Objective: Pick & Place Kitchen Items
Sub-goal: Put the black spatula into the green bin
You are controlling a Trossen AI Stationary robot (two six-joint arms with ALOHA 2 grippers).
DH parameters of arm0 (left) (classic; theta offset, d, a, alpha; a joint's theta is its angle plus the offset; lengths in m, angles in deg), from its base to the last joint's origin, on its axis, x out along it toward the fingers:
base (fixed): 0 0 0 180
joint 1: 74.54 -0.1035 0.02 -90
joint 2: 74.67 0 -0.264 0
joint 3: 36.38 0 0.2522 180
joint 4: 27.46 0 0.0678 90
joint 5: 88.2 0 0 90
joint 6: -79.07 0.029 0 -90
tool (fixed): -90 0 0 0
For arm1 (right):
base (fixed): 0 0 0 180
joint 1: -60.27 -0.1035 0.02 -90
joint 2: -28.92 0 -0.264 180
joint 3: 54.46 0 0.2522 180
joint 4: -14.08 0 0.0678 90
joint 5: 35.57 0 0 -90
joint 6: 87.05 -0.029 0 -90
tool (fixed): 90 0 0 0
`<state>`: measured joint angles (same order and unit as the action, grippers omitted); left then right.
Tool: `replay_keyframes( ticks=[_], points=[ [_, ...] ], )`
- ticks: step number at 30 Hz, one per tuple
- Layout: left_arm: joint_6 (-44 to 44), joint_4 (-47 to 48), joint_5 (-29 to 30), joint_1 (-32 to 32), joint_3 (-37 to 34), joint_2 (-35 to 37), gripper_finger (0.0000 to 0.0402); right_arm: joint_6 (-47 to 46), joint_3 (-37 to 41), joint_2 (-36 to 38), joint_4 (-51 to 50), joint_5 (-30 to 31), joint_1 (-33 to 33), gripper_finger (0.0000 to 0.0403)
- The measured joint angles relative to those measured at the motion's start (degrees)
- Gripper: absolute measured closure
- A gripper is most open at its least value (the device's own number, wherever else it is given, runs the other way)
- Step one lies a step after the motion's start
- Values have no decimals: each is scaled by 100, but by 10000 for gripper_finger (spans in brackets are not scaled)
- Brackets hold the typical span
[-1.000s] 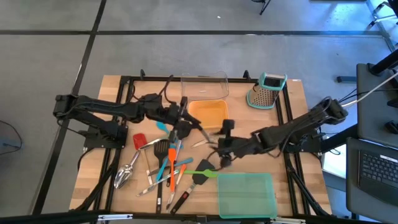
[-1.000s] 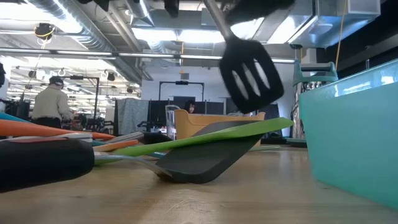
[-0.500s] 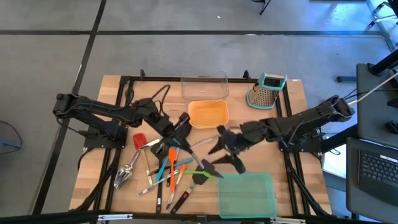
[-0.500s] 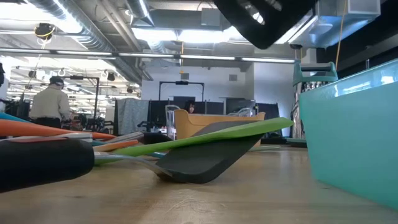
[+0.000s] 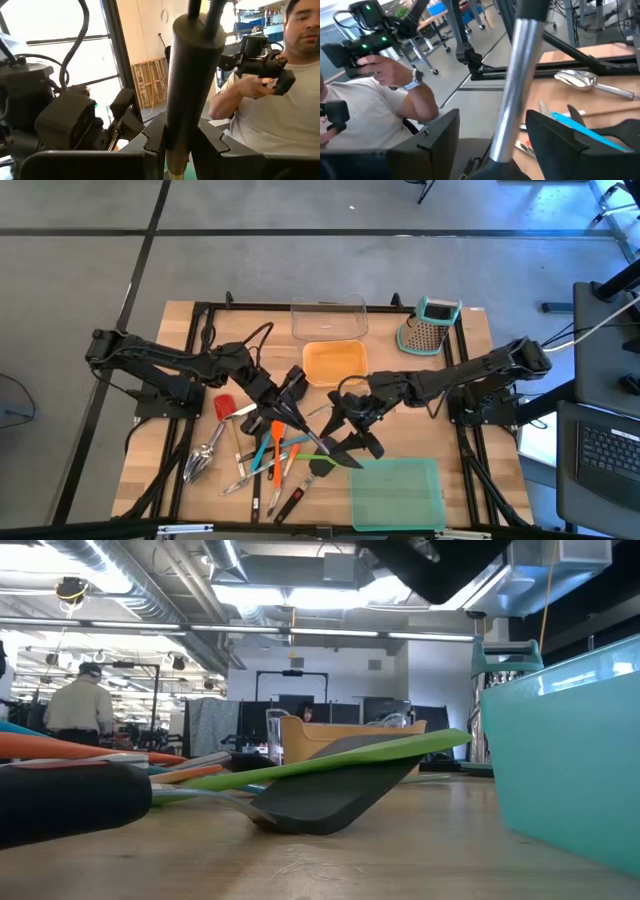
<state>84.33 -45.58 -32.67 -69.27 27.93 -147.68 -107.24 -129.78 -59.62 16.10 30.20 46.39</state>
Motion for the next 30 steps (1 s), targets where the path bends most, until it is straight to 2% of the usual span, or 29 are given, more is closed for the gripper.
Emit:
replay_keyframes(
  ticks=[6,14,18,24,30],
  points=[
    [55,-25,-1,-1,0,-36,347,0,0,-192,395,1,-4,172],
    [157,-52,305,-6,0,-118,347,-2,0,-425,683,-13,-8,179],
    [157,17,244,-1,0,-118,347,-40,0,-469,647,-12,-9,215],
    [180,50,184,-2,13,-118,347,-43,0,-472,555,-62,3,335],
    [150,88,219,-4,13,-120,347,90,0,-476,443,-87,6,334]
  ],
)
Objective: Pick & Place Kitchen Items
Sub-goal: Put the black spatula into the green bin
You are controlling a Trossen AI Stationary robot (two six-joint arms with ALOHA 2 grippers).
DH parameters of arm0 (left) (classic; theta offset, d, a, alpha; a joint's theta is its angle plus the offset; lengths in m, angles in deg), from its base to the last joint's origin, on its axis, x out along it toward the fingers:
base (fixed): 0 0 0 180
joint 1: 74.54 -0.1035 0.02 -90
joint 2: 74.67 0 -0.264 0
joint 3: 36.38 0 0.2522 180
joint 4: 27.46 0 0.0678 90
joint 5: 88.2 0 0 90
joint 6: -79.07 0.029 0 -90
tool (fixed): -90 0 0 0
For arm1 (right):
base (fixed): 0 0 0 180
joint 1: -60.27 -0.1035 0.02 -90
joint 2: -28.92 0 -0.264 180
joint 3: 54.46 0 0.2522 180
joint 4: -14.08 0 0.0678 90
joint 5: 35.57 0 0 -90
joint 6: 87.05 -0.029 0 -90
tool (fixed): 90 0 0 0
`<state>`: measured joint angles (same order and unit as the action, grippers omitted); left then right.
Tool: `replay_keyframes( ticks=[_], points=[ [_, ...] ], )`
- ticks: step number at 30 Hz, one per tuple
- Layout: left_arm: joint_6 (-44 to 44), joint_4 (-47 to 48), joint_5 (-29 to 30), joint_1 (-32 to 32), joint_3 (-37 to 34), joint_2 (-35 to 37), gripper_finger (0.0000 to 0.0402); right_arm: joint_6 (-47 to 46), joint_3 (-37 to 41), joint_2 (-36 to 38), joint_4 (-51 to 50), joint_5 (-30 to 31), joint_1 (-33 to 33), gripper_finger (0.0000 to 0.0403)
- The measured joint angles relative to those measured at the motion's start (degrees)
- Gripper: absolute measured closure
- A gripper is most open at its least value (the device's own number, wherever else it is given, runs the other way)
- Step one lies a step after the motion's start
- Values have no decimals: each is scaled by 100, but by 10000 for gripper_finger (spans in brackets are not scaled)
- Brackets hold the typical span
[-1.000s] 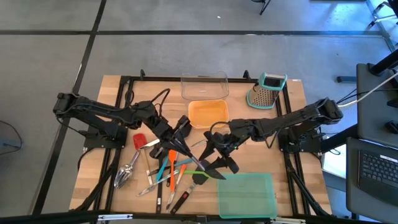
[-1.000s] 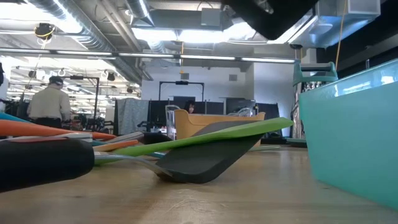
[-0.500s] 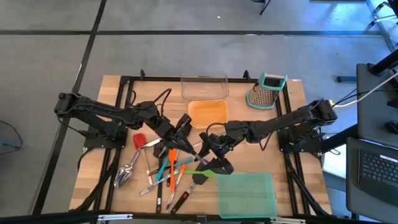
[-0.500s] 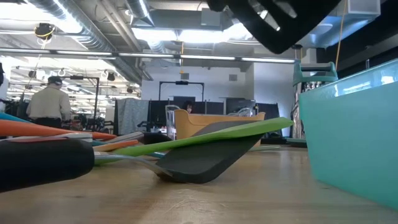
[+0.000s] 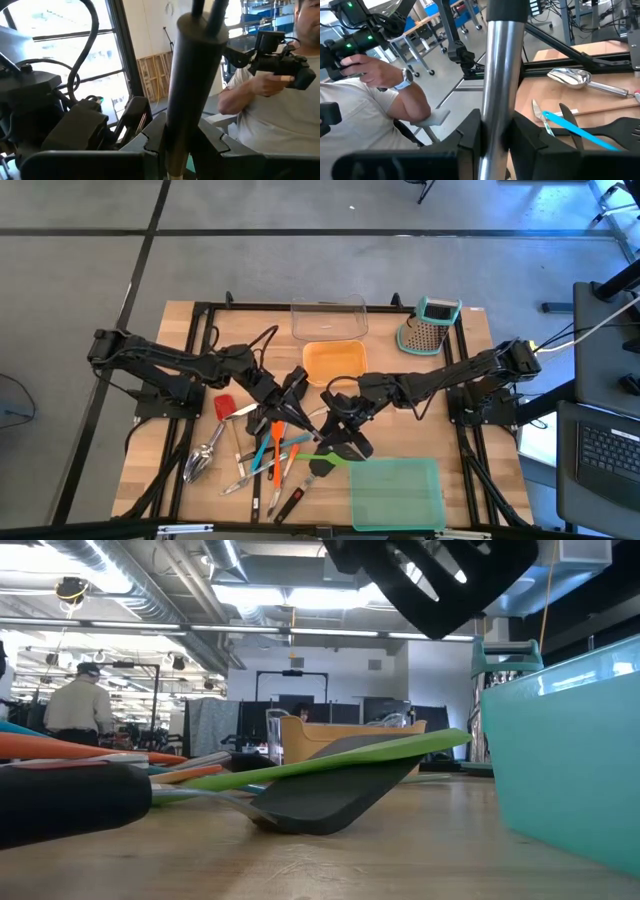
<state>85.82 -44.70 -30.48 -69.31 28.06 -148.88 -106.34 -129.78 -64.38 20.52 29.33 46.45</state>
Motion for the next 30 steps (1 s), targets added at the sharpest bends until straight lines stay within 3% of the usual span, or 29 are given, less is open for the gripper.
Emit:
replay_keyframes(
  ticks=[3,7,11,15,19,22,26,30],
  points=[
    [-96,68,70,0,-2,0,333,23,0,0,-68,-22,2,334],
    [119,599,243,40,-4,35,264,124,4,0,-296,-152,-29,334],
    [326,1065,1001,68,-13,168,214,175,4,11,-449,-89,-96,334],
    [349,1507,1961,65,-13,417,196,346,4,83,-636,27,-255,334],
    [143,1939,3031,85,-13,624,198,456,-26,287,-1305,795,-445,334],
    [14,2101,3691,106,-13,702,206,534,-210,410,-2227,1895,-741,334],
    [-104,2133,3797,152,-13,702,213,478,-421,426,-3187,3355,-1371,334],
    [-320,2124,3736,277,-13,669,215,44,-479,426,-3307,4091,-1971,334]
  ],
)
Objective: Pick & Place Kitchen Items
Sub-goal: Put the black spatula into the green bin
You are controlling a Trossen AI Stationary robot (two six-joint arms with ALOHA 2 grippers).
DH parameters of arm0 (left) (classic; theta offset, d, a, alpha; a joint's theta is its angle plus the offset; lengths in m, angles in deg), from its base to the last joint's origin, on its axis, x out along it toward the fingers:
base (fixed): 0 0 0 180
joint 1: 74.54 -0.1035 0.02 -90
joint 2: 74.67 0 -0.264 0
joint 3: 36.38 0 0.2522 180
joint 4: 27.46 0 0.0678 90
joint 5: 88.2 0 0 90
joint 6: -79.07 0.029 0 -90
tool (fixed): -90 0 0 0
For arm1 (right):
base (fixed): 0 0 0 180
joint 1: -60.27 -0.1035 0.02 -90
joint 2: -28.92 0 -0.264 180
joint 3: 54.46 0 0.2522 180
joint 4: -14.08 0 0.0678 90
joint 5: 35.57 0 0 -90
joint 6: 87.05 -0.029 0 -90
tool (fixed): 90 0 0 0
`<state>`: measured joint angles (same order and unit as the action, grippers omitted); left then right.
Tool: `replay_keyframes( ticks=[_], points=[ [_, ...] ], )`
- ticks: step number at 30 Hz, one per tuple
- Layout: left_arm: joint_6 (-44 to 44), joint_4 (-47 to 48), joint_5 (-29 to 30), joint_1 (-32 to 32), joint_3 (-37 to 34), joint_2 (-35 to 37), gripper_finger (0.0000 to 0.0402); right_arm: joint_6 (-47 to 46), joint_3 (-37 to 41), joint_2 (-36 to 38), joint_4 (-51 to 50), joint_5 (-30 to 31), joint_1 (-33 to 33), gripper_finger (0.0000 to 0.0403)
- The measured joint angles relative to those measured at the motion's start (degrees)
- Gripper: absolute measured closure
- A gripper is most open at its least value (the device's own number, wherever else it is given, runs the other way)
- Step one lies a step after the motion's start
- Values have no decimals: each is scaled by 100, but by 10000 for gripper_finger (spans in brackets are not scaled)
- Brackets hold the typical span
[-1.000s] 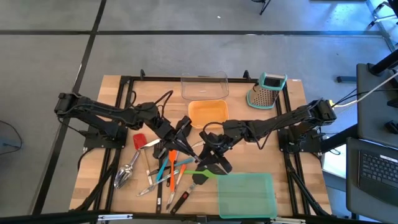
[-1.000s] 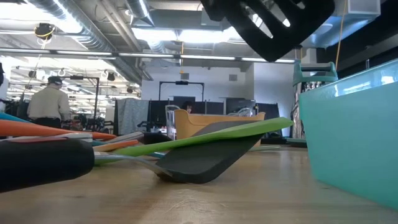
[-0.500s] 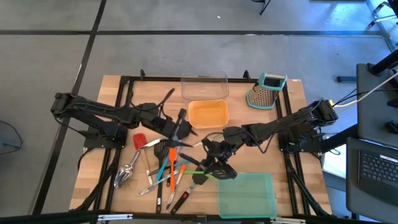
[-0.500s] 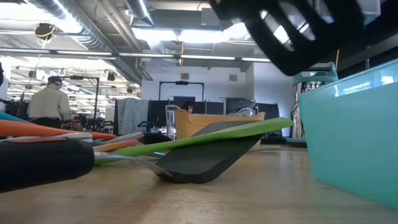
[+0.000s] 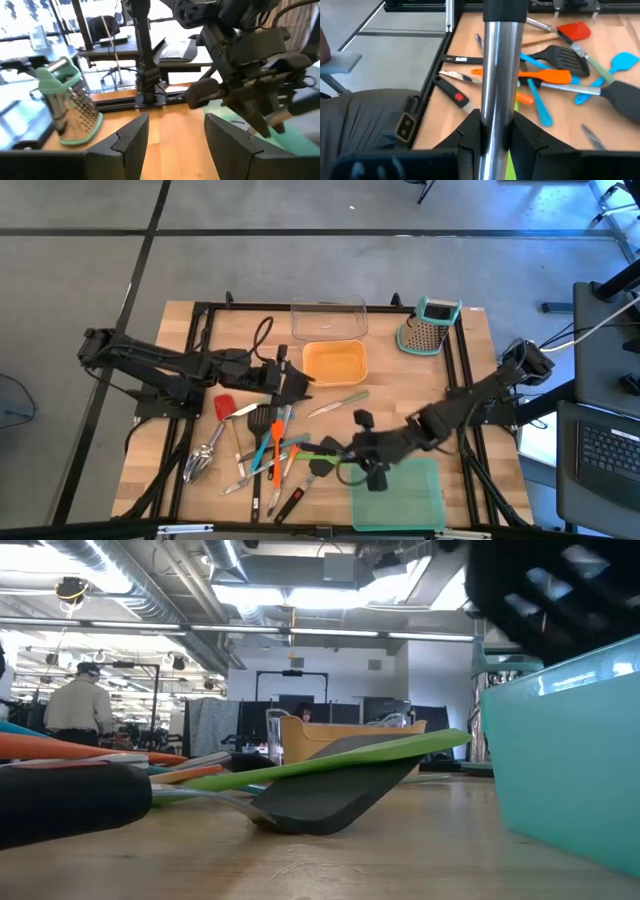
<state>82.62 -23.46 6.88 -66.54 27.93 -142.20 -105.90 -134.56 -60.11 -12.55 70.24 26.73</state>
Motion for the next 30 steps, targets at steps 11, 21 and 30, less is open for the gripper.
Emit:
replay_keyframes(
  ticks=[11,21,30],
  points=[
    [-433,-641,-9,991,0,-357,217,-2208,2,-42,-1339,1946,-1566,334],
    [-581,-1313,40,1592,0,-604,220,-2635,0,-525,-1208,2016,-2045,334],
    [-600,-1314,190,1747,2,-692,222,-3124,0,-1169,-1662,1368,-2020,334]
  ],
)
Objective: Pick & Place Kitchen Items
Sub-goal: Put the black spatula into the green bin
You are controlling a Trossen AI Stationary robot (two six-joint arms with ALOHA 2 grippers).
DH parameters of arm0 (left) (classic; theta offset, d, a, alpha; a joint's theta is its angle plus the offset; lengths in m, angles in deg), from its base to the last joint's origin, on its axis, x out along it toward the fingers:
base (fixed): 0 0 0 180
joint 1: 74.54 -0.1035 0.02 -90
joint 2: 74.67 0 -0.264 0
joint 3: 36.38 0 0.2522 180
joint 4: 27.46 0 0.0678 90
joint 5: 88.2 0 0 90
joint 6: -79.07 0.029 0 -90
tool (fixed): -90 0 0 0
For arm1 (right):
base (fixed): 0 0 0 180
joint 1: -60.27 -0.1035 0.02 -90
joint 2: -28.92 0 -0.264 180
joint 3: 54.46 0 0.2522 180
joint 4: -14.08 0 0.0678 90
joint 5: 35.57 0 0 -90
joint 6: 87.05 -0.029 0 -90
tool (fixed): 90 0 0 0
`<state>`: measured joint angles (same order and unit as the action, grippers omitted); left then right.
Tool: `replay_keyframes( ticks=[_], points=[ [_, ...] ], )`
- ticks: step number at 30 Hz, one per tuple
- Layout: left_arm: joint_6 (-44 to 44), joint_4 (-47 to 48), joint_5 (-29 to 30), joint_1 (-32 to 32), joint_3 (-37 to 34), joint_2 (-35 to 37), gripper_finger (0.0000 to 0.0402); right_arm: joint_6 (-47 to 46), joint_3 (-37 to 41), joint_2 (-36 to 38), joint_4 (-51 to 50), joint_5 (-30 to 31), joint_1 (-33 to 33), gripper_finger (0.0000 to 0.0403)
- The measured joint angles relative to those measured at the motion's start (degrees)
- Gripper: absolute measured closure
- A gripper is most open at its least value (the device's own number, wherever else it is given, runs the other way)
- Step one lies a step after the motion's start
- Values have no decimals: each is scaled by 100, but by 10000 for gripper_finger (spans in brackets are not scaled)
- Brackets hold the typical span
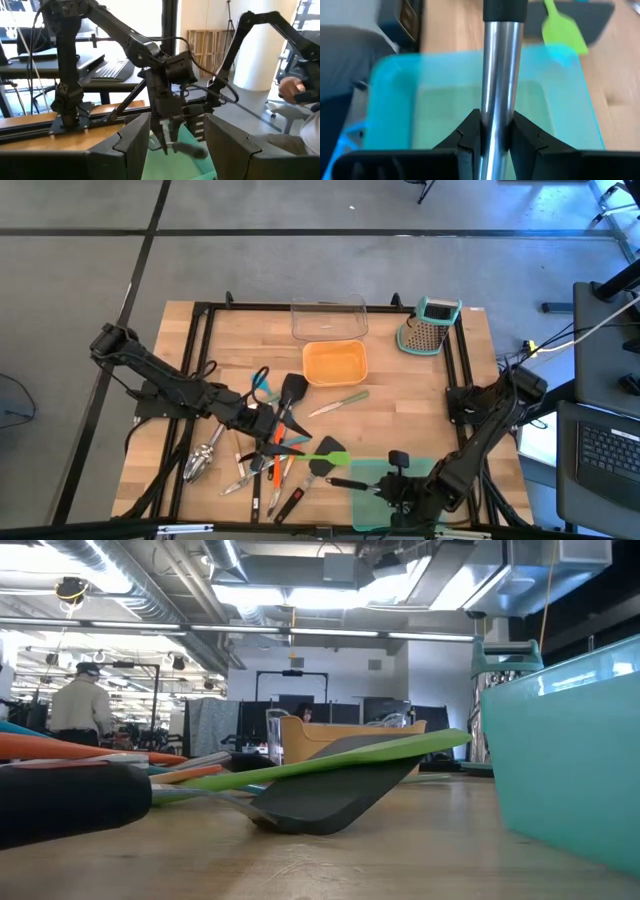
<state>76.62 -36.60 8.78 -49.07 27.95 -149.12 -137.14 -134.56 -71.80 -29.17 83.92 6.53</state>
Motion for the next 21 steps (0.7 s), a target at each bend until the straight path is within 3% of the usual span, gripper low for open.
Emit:
replay_keyframes(
  ticks=[7,21],
  points=[
    [-1,-355,-48,-1,2,-165,222,-126,2,-60,-501,65,-36,334],
    [2,-357,-59,-7,2,-169,222,147,2,-57,-504,-121,-61,334]
  ],
)
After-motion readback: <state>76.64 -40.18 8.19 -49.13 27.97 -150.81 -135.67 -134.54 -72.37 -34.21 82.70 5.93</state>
